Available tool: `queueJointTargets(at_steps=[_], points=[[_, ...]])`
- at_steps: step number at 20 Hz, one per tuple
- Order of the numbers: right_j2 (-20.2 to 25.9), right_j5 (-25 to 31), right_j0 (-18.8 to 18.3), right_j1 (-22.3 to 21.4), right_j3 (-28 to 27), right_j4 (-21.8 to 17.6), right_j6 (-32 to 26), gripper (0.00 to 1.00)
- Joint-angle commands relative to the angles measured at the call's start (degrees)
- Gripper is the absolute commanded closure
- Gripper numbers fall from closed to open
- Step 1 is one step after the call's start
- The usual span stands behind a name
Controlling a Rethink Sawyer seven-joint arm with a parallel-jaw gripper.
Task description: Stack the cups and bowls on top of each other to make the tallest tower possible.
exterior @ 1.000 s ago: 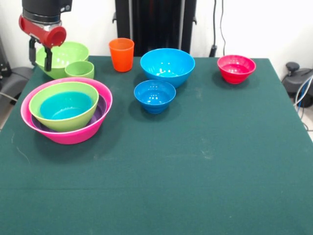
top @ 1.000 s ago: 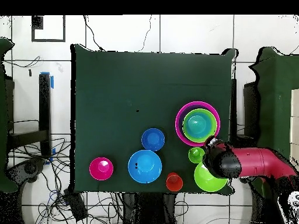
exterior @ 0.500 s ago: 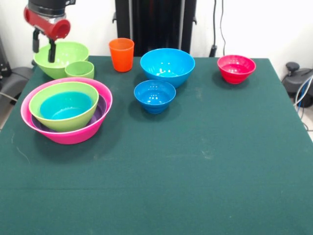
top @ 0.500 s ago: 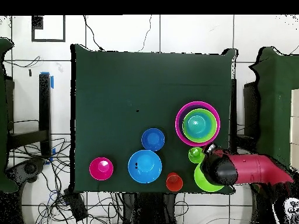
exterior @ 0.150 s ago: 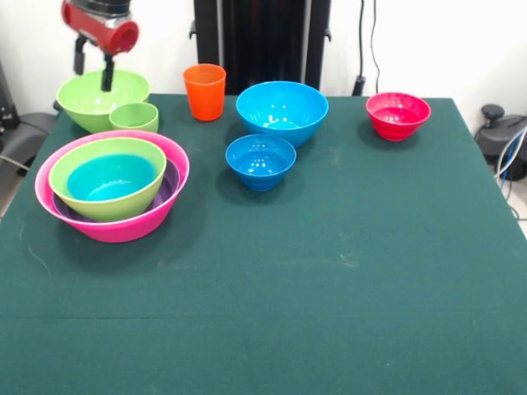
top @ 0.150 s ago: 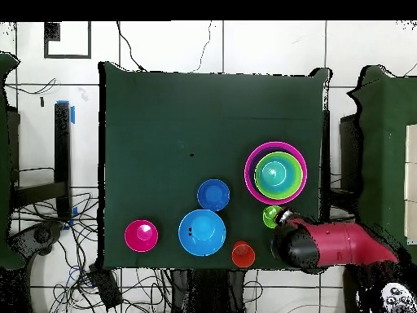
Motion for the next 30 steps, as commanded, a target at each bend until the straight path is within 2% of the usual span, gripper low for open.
queueJointTargets(at_steps=[1, 2, 9, 15, 24, 30], points=[[-6.71, -5.47, 6.92, -1.28, 8.07, 5.13, 14.47, 0.0], [-7.47, -5.7, 7.49, -1.19, 8.14, 5.88, 14.66, 0.0], [-16.91, -11.77, 17.73, 2.53, 10.1, 9.84, 21.24, 0.0], [-24.65, -12.61, 24.73, 6.14, 10.34, 13.91, 24.26, 0.0], [-31.57, -14.08, 30.8, 10.76, 10.77, 17.96, 27.49, 0.0], [-33.75, -14.92, 32.29, 13.11, 11.3, 20.15, 27.81, 0.0]])
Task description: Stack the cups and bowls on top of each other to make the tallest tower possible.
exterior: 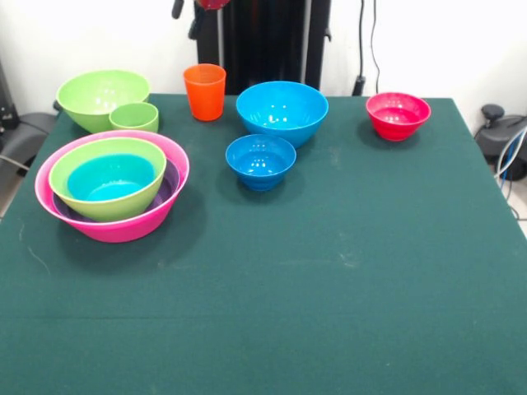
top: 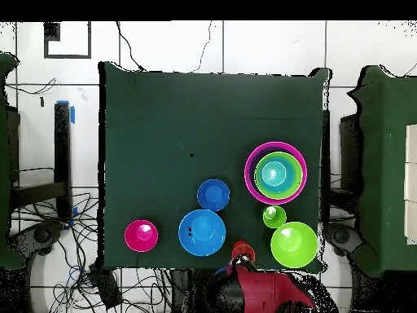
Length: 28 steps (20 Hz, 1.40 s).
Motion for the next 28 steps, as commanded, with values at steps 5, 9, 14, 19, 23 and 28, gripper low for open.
queueJointTargets(at_steps=[5, 9, 14, 19, 23, 28], points=[[-3.16, -5.11, 2.83, 9.16, 4.37, 7.49, 12.16, 0.0], [-2.95, -7.0, 3.02, 11.45, 4.64, 9.6, 12.04, 0.0], [-1.49, -9.52, 3.2, 11.68, 5.55, 11.8, 10.95, 0.0], [-0.29, -11.07, 3.97, 11.03, 7.98, 14.47, 10.77, 0.0], [-0.46, -13.01, 5.81, 11.61, 10.71, 17.85, 12.3, 0.0], [-0.02, -19.28, 6.84, 16.39, 12.69, 21.75, 14.11, 0.0]])
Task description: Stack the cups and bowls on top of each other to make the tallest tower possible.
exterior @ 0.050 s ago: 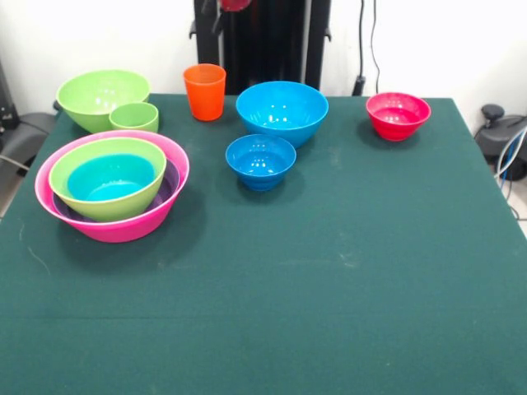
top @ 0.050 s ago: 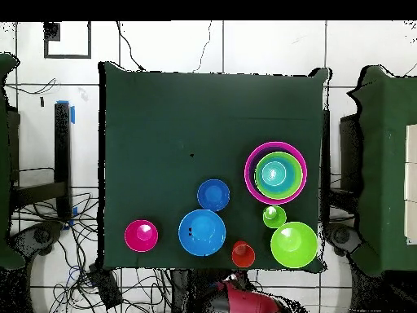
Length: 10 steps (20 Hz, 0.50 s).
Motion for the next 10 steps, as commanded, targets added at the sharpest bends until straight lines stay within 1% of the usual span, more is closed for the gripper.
queueJointTargets(at_steps=[1, 4, 8, 10], points=[[5.71, -11.07, 2.14, 7.63, 5.14, 7.83, 14.14, 0.0], [5.9, -14.94, 2.26, 10.81, 5.64, 9.26, 14.33, 0.0], [7.12, -19.35, 0.83, 15.17, 5.73, 10.86, 13.63, 0.0], [7.18, -21.29, 0.75, 16.63, 5.71, 11.82, 13.05, 0.0]])
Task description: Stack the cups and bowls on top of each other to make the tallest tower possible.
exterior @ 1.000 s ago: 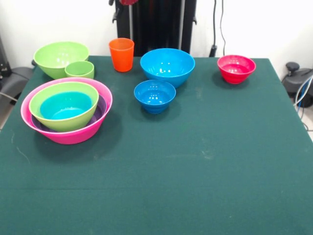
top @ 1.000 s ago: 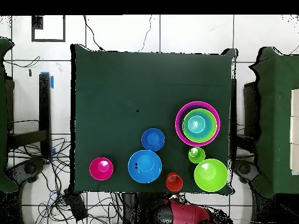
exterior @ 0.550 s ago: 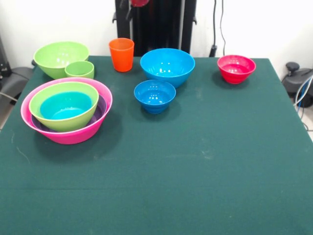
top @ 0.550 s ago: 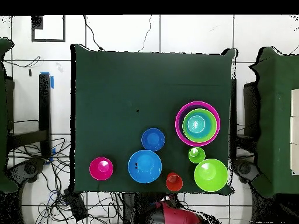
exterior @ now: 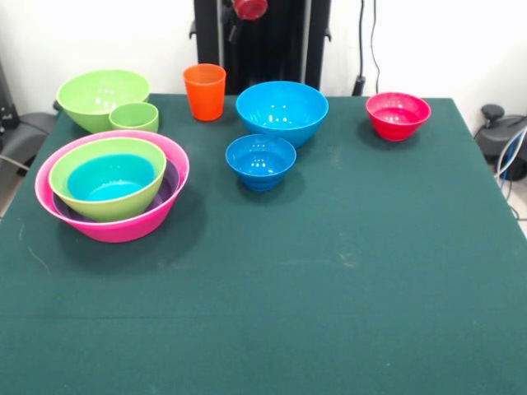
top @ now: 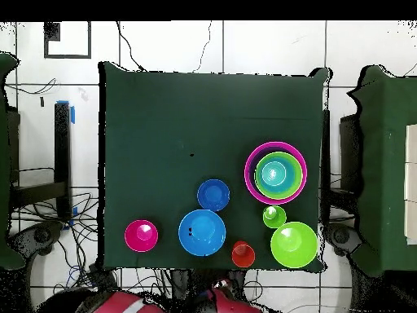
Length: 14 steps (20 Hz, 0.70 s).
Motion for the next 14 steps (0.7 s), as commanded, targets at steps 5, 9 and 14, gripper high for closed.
queueJointTargets(at_steps=[5, 9, 14], points=[[7.02, -9.19, -1.69, 8.88, 1.08, 5.95, 10.33, 0.0], [7.68, -9.54, -3.87, 10.02, -0.9, 5.11, 7.94, 0.0], [8.54, -9.45, -4.78, 10.15, -1.67, 4.59, 6.88, 0.0]])
